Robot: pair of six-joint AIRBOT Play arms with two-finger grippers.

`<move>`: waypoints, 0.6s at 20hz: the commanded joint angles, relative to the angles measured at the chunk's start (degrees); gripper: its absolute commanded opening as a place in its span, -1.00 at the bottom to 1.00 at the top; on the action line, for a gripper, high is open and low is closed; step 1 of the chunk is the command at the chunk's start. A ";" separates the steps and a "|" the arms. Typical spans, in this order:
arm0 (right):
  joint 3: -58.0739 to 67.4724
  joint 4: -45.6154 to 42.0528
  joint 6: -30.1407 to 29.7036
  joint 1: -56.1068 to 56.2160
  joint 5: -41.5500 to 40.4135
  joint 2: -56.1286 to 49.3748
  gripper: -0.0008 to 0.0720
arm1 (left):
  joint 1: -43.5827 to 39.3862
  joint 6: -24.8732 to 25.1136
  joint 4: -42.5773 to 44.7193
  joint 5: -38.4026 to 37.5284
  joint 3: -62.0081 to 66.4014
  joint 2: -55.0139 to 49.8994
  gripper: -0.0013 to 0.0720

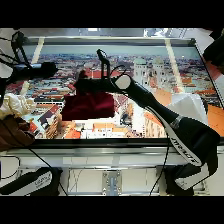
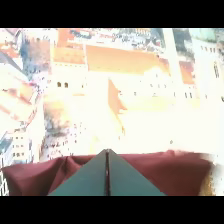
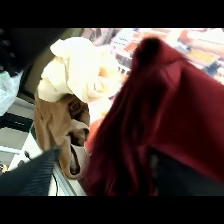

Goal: Fold the shirts.

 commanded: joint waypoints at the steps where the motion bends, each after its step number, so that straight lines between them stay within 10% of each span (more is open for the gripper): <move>1: 3.26 -0.98 0.00 1.25 -0.96 -1.51 0.88 | 0.94 0.48 0.07 -1.70 -0.04 0.70 -0.93; 9: 5.33 -34.93 7.26 -19.19 40.72 0.17 0.63 | 0.94 0.50 0.09 -1.66 -0.04 0.68 -0.93; 12: -1.14 -32.61 10.56 -26.62 34.21 -0.22 0.64 | 0.94 0.46 0.07 -1.68 -0.04 0.26 -0.93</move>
